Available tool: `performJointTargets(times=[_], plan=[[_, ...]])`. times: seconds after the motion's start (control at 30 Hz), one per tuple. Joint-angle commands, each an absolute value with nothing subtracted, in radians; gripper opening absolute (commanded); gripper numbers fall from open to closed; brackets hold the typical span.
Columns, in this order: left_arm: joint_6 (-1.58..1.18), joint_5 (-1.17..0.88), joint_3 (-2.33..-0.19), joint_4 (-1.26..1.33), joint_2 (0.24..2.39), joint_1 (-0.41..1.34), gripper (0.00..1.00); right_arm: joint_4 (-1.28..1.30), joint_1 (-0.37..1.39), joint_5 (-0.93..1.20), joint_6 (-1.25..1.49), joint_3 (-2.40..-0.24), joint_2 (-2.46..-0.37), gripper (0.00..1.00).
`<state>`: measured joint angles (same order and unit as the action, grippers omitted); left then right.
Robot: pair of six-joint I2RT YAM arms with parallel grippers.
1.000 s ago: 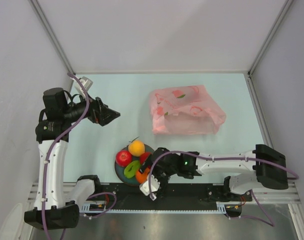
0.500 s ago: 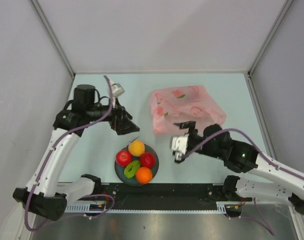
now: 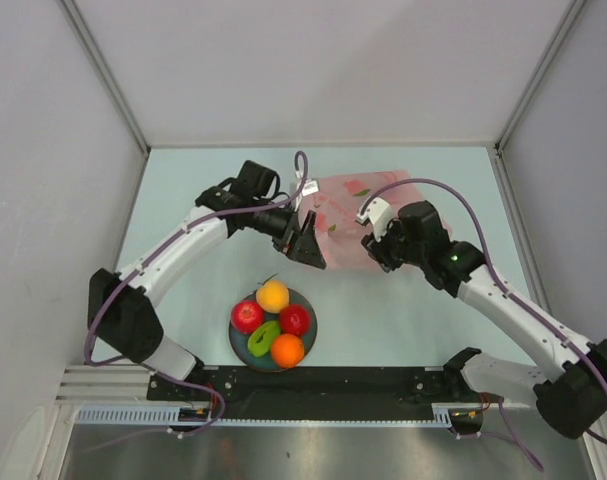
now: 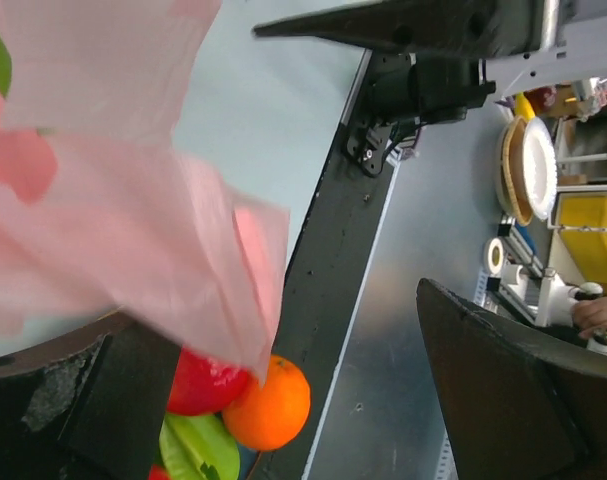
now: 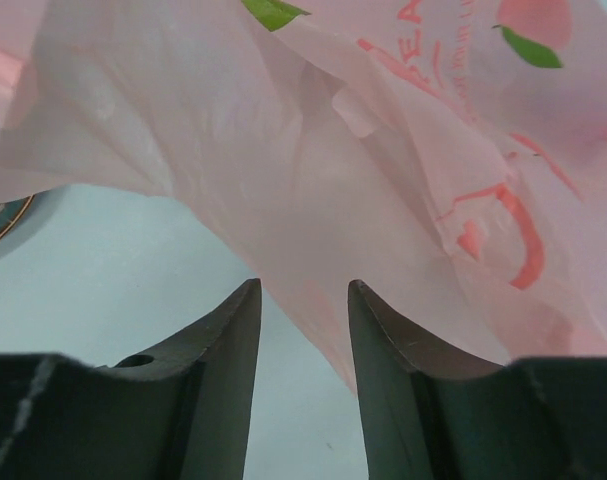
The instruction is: Take the fake fruits out of the plastic bag
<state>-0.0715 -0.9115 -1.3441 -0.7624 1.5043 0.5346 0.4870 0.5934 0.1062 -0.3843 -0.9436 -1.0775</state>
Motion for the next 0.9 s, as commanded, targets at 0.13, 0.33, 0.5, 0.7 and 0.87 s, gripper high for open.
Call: performJointTargets(times=[0.13, 0.33, 0.5, 0.7, 0.87], plan=[[-0.040, -0.945, -1.492, -0.744, 1.614, 0.551, 0.41, 0.160, 0.519, 0.141, -0.310, -0.916, -1.339, 0.42], [0.116, -0.937, -1.604, -0.891, 1.563, 0.551, 0.00, -0.040, 0.485, 0.091, -0.217, -1.026, -1.592, 0.45], [0.163, -0.975, -1.534, -0.908, 1.557, 0.488, 0.00, -0.167, 0.434, 0.002, -0.155, -1.117, -1.689, 0.46], [0.281, -0.957, -1.621, -0.983, 1.606, 0.477, 0.00, -0.206, 0.410, -0.028, -0.132, -1.268, -1.831, 0.57], [0.313, -0.945, -1.672, -1.003, 1.634, 0.480, 0.00, -0.204, 0.413, -0.052, -0.135, -1.334, -1.939, 0.85]])
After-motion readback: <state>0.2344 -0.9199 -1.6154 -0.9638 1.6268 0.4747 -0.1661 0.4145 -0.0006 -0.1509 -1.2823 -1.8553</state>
